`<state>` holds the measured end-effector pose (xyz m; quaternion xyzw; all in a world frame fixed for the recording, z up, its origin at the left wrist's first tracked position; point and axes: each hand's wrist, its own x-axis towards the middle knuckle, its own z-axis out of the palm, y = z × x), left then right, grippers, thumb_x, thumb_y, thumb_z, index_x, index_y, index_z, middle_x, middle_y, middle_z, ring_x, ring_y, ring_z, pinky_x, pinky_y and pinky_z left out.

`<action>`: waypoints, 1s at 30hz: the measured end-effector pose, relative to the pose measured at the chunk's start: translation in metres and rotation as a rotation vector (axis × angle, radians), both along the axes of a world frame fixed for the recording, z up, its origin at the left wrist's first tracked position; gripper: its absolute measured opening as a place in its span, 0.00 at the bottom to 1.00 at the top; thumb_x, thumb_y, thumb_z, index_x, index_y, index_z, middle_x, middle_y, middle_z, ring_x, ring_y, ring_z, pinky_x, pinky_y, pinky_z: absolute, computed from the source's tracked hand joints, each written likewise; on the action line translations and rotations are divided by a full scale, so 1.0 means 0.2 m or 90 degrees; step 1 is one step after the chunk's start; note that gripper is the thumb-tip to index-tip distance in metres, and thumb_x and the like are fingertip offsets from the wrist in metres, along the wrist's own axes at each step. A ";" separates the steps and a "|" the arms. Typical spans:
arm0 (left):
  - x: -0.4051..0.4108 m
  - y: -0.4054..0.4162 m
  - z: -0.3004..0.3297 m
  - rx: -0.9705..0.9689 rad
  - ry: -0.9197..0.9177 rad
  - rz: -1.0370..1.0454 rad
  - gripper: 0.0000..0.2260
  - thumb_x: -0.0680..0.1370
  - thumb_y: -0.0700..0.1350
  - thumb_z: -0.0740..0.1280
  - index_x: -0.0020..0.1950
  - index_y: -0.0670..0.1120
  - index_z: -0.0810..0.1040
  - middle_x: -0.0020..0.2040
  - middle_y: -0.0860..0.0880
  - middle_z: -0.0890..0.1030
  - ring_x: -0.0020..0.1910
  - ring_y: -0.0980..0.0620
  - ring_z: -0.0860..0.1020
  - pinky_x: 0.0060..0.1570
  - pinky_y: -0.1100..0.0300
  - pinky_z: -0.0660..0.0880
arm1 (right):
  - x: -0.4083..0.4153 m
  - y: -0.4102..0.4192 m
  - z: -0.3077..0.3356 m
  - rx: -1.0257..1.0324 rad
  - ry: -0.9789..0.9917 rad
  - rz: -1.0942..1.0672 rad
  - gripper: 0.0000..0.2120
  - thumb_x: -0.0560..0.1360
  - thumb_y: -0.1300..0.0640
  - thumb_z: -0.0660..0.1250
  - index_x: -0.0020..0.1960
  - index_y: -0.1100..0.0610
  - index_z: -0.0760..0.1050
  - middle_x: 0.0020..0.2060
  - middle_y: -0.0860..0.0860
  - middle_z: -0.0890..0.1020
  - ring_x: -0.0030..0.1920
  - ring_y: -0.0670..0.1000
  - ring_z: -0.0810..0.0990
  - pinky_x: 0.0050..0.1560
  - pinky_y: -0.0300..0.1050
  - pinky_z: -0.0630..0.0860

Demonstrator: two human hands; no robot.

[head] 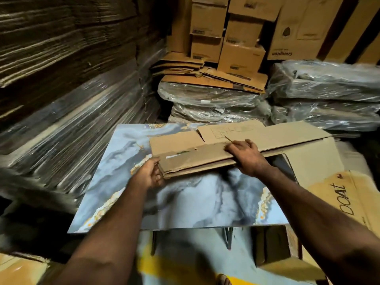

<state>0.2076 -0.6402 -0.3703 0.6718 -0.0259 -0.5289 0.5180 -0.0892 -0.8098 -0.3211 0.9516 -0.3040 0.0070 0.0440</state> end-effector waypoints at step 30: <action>-0.44 -0.14 0.18 -0.246 0.075 0.186 0.08 0.81 0.43 0.65 0.59 0.42 0.77 0.46 0.43 0.78 0.40 0.51 0.78 0.40 0.58 0.82 | 0.47 0.36 0.55 0.096 -0.225 0.187 0.21 0.70 0.66 0.60 0.62 0.64 0.77 0.59 0.59 0.81 0.61 0.57 0.77 0.66 0.46 0.69</action>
